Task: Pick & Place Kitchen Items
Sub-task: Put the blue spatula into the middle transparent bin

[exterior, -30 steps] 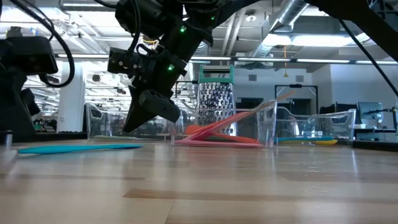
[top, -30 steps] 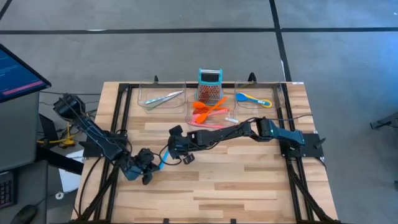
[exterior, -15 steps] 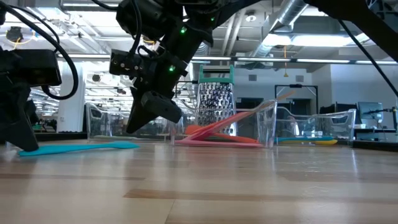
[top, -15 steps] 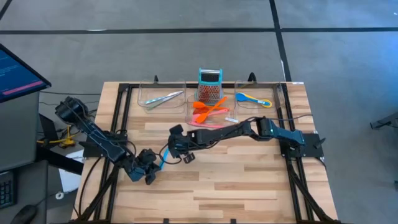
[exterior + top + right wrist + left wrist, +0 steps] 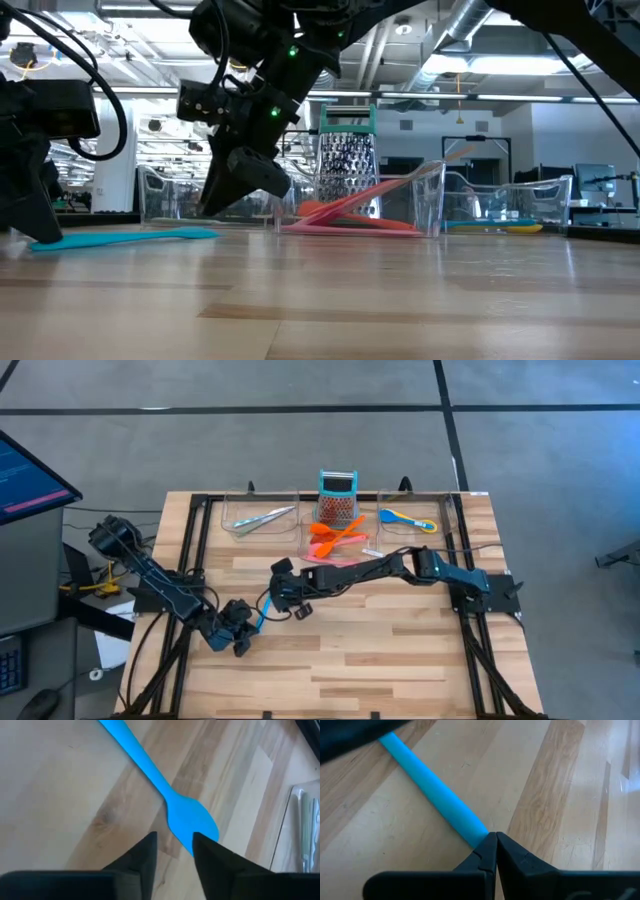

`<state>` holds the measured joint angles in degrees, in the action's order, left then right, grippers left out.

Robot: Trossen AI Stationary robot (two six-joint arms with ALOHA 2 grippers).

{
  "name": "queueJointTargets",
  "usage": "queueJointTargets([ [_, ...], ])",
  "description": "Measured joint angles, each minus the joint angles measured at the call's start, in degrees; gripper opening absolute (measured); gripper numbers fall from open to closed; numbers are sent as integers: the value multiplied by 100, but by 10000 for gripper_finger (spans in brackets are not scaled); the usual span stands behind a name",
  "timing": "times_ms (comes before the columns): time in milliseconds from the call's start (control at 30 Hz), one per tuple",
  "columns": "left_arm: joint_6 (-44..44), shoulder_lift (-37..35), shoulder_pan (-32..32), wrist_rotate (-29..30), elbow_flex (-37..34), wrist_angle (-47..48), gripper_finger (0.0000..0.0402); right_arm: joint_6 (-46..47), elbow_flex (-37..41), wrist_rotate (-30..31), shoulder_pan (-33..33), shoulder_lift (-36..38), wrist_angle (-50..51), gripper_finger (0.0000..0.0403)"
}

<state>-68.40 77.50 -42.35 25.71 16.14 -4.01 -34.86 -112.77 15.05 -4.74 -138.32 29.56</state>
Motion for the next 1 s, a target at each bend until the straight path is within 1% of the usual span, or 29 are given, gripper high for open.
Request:
queueJointTargets([
  [100, 16, 1, 0, -3, -2, 0, 1, -25, 0, -2, -30, 0, 0, 143],
  [167, 31, 1, 0, -6, -2, 0, 1, -82, 0, 1, -49, 0, 0, 155],
  [267, 37, 3, -9, -3, -6, -2, 1, -110, 0, 13, -36, 0, -4, 161],
  [367, 37, 10, -78, 40, -11, 0, 1, -15, 0, -2, -1, 0, 35, 156],
  [500, 8, 14, -201, 96, -13, 17, 1, 29, 0, -2, -1, 0, 63, 135],
  [700, -125, 14, -217, 88, -13, 17, 1, 127, 0, -6, -14, 0, 58, 106],
  [767, -127, 14, -221, 88, -13, 17, 1, 70, 0, -3, -10, 0, -127, 100],
  [833, -127, 14, -221, 88, -13, 15, 1, 48, 0, -8, 28, 0, -529, 88],
  [900, -128, 14, -221, 88, -13, 14, 1, 38, -4, -60, 85, 0, -943, 67],
  [1000, -129, 14, -223, 92, -13, 13, 1, 69, -4, -155, 221, 2, -1250, 17],
])
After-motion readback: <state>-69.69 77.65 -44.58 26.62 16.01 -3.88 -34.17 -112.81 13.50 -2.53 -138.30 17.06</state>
